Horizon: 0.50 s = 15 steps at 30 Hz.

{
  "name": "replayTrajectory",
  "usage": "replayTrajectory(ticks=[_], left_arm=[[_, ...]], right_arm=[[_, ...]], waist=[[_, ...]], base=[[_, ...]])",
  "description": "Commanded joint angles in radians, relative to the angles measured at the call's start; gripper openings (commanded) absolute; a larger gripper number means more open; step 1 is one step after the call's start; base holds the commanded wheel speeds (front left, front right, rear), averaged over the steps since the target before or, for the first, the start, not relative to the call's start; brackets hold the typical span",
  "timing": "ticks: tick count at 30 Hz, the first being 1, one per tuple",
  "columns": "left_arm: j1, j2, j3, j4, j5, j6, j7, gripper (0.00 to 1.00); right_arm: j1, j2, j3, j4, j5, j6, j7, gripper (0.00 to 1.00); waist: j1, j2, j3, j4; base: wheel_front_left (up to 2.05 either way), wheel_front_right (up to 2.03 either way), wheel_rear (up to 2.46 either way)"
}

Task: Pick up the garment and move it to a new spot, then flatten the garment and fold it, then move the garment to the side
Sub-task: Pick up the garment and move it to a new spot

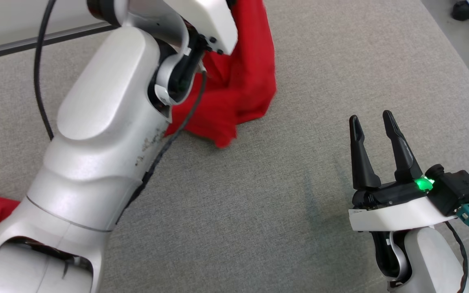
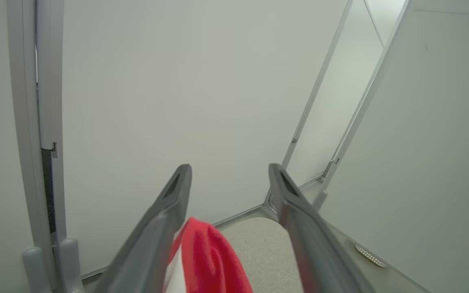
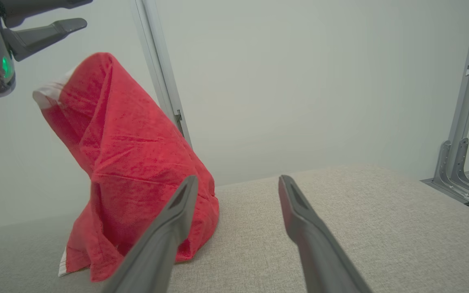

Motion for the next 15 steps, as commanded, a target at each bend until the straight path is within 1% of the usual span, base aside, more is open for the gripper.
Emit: replayTrajectory(ticks=[1,3,8,12,15], left_arm=[[-0.029,0.008,0.007,0.012,-0.002,0.005,-0.014,1.0],[-0.026,0.007,0.002,0.04,-0.005,-0.008,-0.029,1.0],[0.001,0.062,0.02,0.083,0.003,-0.037,-0.087,1.0],[0.076,0.115,0.029,0.092,0.017,-0.051,-0.16,1.0],[0.169,0.152,0.035,0.082,0.01,-0.066,-0.217,1.0]], right_arm=[[-0.011,-0.001,-0.002,-0.002,0.006,0.0,-0.002,1.0],[-0.01,-0.001,-0.003,-0.001,0.001,0.0,-0.002,1.0],[0.004,-0.001,-0.017,0.008,-0.027,0.0,-0.002,1.0],[0.022,-0.001,-0.036,0.012,-0.058,0.0,-0.002,1.0],[0.034,-0.002,-0.045,0.017,-0.089,0.0,-0.002,1.0]], waist=[[0.0,0.0,0.011,-0.005],[0.0,0.0,0.014,0.006],[0.0,0.0,-0.01,0.062],[0.0,0.0,-0.047,0.129],[0.0,0.0,-0.081,0.185]], base=[[0.0,0.0,0.0],[0.0,0.0,0.0],[0.0,0.0,0.0],[0.0,0.0,0.0],[0.0,0.0,0.0]])
